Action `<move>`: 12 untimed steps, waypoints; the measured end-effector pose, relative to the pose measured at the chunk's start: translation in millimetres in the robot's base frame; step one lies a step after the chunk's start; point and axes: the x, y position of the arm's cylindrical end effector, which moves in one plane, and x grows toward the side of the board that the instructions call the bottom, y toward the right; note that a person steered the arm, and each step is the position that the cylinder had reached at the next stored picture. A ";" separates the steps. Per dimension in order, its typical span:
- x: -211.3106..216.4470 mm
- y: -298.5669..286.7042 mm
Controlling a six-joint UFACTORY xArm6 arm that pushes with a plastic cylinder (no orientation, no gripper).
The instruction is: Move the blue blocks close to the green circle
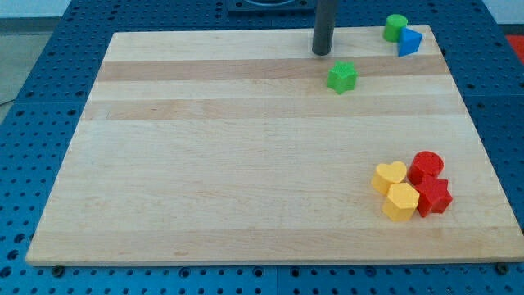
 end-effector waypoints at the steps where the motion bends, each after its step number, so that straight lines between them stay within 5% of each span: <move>1: 13.9 -60.6; 2: -9.1 -109.4; 4: -64.8 -38.9; 5: -65.0 3.0; 7: -56.7 -98.9; 10: -44.4 54.9; 12: -15.3 4.0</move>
